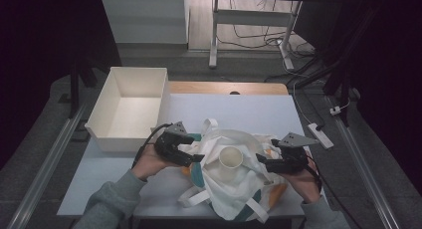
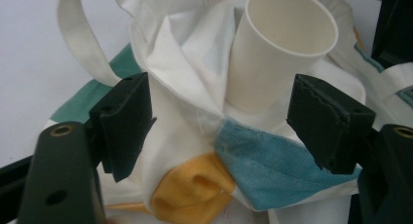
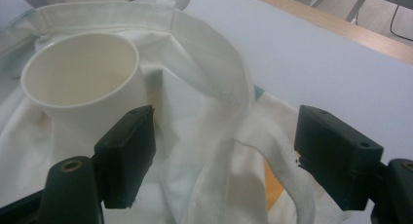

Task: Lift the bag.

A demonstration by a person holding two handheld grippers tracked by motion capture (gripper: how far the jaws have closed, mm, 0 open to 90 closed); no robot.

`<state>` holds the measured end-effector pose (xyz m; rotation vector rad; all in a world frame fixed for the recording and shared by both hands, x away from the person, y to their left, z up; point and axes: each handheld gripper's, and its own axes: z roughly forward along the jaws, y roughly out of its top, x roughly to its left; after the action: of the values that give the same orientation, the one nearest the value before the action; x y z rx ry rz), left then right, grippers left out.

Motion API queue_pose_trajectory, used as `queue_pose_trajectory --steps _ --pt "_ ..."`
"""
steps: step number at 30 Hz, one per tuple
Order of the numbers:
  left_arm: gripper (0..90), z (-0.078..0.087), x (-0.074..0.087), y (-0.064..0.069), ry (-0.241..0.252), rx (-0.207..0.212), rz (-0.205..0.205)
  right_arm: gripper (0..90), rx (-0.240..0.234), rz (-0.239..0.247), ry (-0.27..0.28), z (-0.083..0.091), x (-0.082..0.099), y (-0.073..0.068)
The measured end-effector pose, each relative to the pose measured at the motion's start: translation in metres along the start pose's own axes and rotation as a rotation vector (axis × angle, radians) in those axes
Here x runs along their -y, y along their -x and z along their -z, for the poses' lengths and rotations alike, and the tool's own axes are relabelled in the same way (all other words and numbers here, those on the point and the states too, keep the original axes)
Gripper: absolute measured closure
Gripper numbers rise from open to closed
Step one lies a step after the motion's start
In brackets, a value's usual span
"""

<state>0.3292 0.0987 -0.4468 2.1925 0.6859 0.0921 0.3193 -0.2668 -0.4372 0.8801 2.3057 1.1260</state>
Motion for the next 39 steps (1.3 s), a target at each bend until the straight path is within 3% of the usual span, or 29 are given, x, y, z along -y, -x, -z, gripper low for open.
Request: queue_pose_trajectory --steps 8,16,24,26,29,35,39 --pt "36.7 -0.013 0.002 -0.002 -0.007 -0.013 0.037 23.4 0.003 0.005 -0.014 0.001 0.004 -0.001" --pt "49.1 -0.018 0.006 -0.004 -0.049 0.001 0.063 24.0 0.011 -0.012 -0.04 0.004 0.01 -0.004" --pt "77.4 -0.022 0.017 -0.005 -0.095 -0.013 0.052 33.4 0.034 -0.017 -0.079 0.018 0.033 -0.011" --pt "80.3 -0.023 0.017 -0.004 -0.101 -0.016 0.043 35.5 0.032 -0.018 -0.085 0.022 0.037 -0.014" --pt "82.8 -0.022 0.018 -0.001 -0.107 -0.027 0.026 37.1 0.038 -0.038 -0.136 0.021 0.046 -0.015" --pt "84.7 -0.017 0.021 -0.002 -0.091 -0.01 0.028 52.9 0.036 -0.057 -0.194 0.018 0.058 -0.016" --pt "84.9 -0.016 0.022 -0.002 -0.081 -0.006 0.028 65.3 0.012 -0.018 -0.247 0.011 0.059 -0.023"
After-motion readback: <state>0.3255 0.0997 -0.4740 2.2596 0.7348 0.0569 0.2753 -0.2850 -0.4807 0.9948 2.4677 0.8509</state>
